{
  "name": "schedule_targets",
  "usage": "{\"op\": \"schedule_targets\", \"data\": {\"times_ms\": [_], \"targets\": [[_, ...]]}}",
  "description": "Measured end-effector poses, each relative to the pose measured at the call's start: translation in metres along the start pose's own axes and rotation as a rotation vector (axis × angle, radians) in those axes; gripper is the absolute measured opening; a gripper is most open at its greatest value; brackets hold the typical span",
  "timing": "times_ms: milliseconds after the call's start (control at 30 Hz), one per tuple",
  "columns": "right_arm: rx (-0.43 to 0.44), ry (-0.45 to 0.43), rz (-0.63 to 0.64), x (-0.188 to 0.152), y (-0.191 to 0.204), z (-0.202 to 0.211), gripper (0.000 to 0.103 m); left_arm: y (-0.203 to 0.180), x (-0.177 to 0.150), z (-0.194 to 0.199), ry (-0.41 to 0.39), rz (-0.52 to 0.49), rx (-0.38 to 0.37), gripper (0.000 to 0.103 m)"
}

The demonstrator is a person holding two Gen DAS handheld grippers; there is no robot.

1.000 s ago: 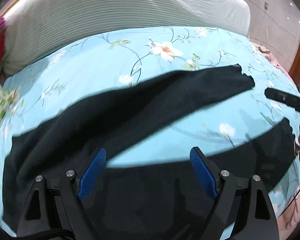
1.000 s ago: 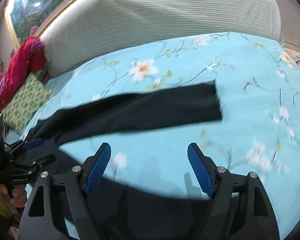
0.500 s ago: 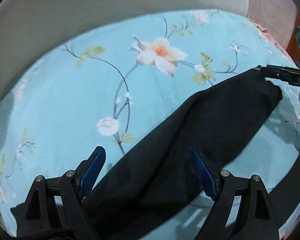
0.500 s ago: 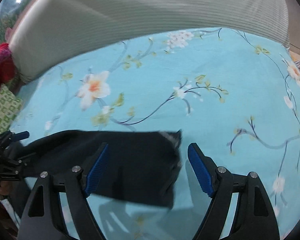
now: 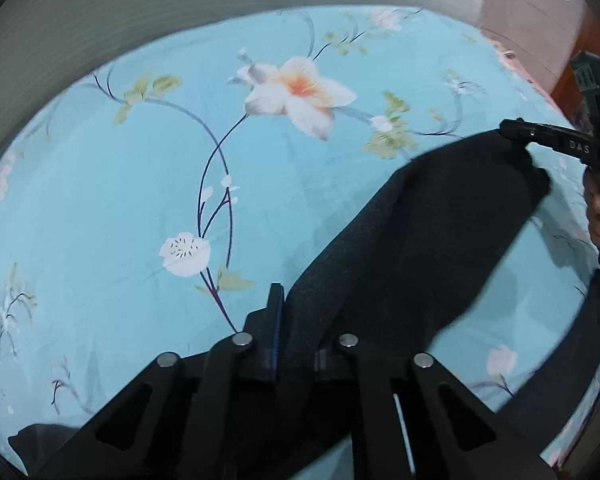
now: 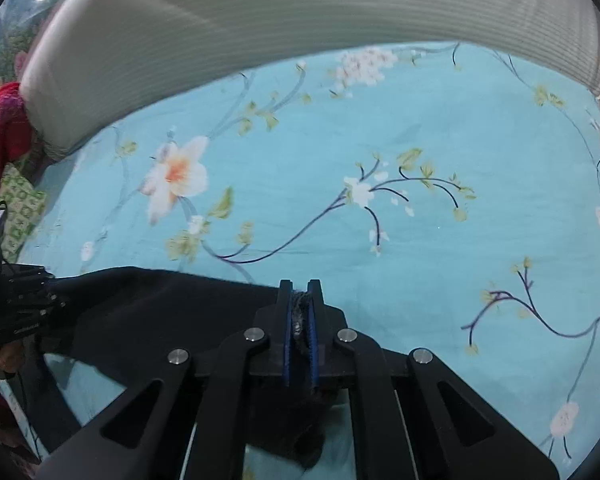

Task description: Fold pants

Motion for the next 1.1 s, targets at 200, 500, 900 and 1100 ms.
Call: {"op": "schedule_targets", "data": {"times_ms": [200, 500, 900, 1100], "targets": [[0.064, -0.048, 0.036, -0.018, 0.006, 0.052, 0.007, -0.034, -0.027, 0.047, -0.065, -0.032, -0.008, 0.006], [0.090, -0.064, 0.083, -0.069, -0.007, 0.109, 0.007, -0.086, -0.067, 0.084, -0.118, -0.022, -0.062, 0.006], [0.105, -0.077, 0.104, -0.138, -0.015, 0.157, 0.007, -0.132, -0.127, 0.106, -0.142, -0.053, -0.079, 0.006], [0.093, -0.078, 0.134, -0.177, -0.015, 0.169, 0.007, -0.142, -0.147, 0.107, -0.154, -0.045, -0.108, 0.006]]}}
Point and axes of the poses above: each gripper's, at about its wrist camera, not at the fingertips, and z roughly against the way its jaws point, y to its left, x to its top, the point moved 2 cm from there along -z, roughly the way its jaws point, and after that the axes turned 13 degrees about -z, right-handed, at the moved point
